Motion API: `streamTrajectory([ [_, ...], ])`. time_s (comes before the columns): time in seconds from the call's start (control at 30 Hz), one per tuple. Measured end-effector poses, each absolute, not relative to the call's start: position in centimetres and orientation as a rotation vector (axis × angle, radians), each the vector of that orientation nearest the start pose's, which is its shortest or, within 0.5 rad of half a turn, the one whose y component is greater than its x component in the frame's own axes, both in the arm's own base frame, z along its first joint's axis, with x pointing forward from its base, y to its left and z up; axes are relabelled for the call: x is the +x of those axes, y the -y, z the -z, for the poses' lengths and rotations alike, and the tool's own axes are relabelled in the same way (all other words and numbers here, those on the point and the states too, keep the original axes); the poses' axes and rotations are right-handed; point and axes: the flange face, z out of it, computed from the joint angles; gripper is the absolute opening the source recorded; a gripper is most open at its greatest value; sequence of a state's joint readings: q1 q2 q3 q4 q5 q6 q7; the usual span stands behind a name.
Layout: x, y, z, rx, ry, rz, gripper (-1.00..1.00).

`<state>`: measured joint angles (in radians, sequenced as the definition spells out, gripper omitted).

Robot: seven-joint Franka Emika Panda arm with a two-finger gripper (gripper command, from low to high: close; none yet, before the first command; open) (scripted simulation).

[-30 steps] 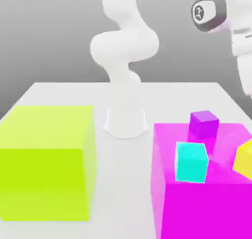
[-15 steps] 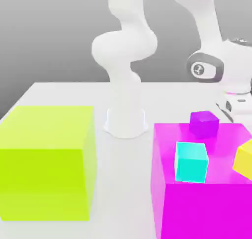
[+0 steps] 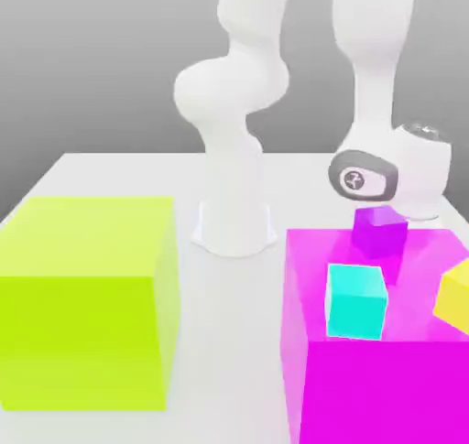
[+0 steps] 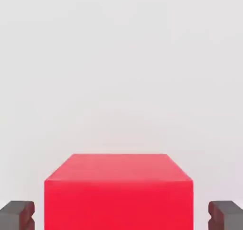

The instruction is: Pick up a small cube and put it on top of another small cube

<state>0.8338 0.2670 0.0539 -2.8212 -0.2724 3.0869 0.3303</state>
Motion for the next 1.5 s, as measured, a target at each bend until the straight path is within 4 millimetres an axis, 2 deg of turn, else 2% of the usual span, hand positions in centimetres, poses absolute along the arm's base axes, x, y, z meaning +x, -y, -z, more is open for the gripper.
streamTrajectory([
  [0.13,20.3,-28.7,-13.0,-2.877,1.264,0.002,-1.00],
  [0.37,20.7,-29.1,-16.7,-2.875,1.268,0.017,-1.00],
  [0.53,20.2,-28.9,-19.1,-2.874,1.271,0.005,-1.00],
  [0.6,19.8,-29.2,-19.1,-2.862,1.340,-0.032,-1.00],
  [0.7,20.1,-31.2,-19.8,-2.792,1.522,-0.087,-1.00],
  [0.9,24.5,-33.8,-22.3,-2.648,1.760,-0.199,-1.00],
  [1.13,28.8,-36.6,-26.1,-2.390,2.021,-0.331,-1.00],
  [1.2,31.2,-36.6,-27.9,-2.329,2.057,-0.350,-1.00],
  [1.33,37.3,-34.7,-32.9,-2.229,2.099,-0.346,-1.00],
  [1.43,41.6,-32.2,-37.1,-2.159,2.129,-0.330,-1.00],
  [1.47,43.5,-30.1,-38.6,-2.204,2.091,-0.298,-1.00],
  [1.5,45.6,-27.0,-40.1,-2.288,2.021,-0.253,-1.00],
])
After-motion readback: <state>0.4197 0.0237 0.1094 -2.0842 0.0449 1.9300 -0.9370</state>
